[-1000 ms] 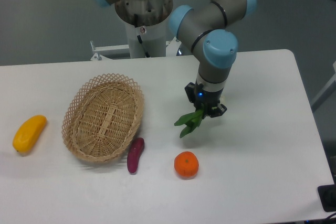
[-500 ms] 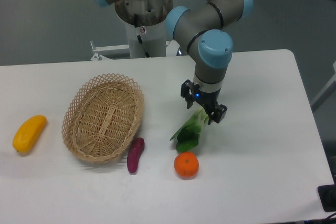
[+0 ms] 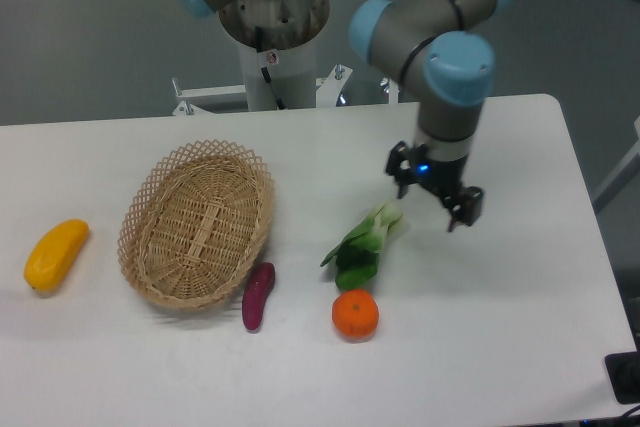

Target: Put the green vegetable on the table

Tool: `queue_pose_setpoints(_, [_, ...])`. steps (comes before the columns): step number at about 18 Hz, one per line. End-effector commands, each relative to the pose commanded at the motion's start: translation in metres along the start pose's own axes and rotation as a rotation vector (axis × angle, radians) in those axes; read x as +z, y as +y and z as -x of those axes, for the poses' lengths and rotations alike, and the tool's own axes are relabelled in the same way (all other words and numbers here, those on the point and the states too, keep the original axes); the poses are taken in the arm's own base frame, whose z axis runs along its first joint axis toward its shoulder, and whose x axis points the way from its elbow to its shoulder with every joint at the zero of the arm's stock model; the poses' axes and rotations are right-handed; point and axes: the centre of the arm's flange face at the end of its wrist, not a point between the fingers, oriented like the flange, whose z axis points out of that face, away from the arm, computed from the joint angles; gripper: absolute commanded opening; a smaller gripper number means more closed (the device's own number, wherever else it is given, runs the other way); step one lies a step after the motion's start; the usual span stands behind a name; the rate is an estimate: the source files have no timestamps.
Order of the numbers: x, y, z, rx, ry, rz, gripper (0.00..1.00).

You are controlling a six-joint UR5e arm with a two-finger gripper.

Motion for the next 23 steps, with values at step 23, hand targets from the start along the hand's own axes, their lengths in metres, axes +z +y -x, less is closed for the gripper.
queue_pose_setpoints(23, [-0.001, 0.093, 0.090, 0.085, 0.049, 0.020, 1.00])
